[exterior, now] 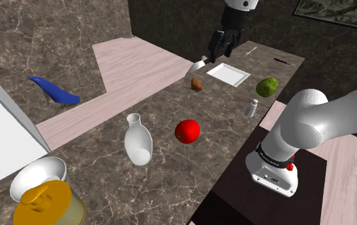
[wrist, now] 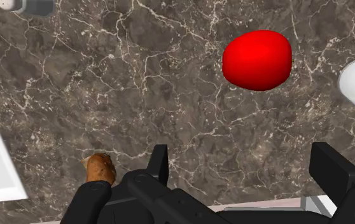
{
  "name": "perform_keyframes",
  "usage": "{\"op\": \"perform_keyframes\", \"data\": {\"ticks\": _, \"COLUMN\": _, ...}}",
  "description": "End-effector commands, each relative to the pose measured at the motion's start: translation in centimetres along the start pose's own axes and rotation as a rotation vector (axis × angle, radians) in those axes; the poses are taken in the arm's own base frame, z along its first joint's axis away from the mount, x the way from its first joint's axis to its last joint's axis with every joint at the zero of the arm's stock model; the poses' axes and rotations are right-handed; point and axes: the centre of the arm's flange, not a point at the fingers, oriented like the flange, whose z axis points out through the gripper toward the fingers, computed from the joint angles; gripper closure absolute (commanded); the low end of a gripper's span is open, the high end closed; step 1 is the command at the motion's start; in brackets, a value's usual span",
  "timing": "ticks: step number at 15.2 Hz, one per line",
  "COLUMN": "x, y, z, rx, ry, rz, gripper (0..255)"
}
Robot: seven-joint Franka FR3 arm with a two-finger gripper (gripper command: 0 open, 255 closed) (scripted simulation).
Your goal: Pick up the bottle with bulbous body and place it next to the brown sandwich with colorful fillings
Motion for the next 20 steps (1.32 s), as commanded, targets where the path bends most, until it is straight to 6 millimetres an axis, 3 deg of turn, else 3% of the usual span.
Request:
{"op": "perform_keyframes", "data": {"ticks": 1, "x": 0.0, "y": 0.0, "z": 0.0, "rx": 0.0, "ry": 0.0, "rz": 0.0, "gripper": 0}}
{"op": "perform_keyframes", "data": {"ticks": 20, "x": 5.9, "y": -22.9, "z": 9.8, "rx": -0.019, "ry": -0.066, "rz": -0.015, "gripper": 0}}
